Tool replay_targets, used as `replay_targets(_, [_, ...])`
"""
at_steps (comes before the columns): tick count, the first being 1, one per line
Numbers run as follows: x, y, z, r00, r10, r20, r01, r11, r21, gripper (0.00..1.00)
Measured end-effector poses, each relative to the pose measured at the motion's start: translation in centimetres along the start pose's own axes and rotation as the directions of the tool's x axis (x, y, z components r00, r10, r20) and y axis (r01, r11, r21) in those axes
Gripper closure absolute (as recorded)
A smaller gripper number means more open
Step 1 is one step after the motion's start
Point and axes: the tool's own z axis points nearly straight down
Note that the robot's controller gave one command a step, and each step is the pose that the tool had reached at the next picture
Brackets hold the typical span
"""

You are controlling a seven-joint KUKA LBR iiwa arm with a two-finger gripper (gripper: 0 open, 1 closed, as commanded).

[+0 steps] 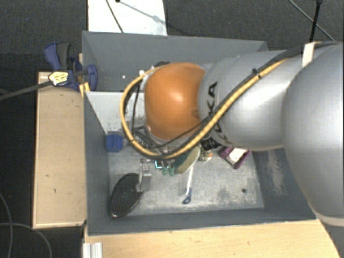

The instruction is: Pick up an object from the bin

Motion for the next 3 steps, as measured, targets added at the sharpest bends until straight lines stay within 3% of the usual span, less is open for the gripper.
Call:
replay_targets(1, [-0.4, -2.7, 10.0, 0.997, 0.077, 0.001, -0.077, 0.997, 0.003, 0.00])
replay_targets(2, [2.2, 1.0, 10.4, 0.910, -0.414, 0.004, 0.414, 0.910, 0.001, 0.00])
replay_targets(3, [2.2, 0.9, 10.4, 0.914, -0.405, 0.004, 0.405, 0.914, 0.002, 1.00])
